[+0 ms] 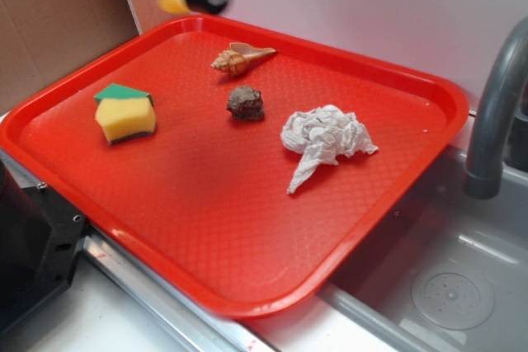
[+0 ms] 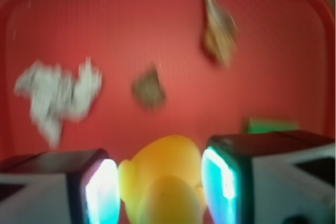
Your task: Grab the yellow duck.
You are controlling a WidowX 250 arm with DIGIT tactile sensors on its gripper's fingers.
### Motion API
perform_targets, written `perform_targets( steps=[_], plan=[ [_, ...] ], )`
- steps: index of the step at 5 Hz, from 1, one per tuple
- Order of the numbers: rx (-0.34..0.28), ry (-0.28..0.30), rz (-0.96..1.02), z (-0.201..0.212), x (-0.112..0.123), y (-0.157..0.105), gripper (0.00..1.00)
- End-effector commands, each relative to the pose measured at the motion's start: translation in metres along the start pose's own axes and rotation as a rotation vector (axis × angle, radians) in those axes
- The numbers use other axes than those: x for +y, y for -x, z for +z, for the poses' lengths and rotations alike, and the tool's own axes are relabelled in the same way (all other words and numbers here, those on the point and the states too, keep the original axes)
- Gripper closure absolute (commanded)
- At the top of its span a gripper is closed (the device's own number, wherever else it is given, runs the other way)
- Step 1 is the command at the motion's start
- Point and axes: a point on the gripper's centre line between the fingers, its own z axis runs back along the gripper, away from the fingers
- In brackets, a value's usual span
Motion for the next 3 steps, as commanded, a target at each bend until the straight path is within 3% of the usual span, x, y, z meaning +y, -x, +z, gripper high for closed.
perform_targets(
  steps=[1,2,3],
  plan=[
    [-0.164,0.002,0.015,0.0492,0.0028,0.0412,1.0],
    [-0.211,0.009,0.002,0.0512,0.0073,0.0439,1.0],
    [-0.194,-0.006,0.0,0.0471,0.0057,0.0373,1.0]
  ],
)
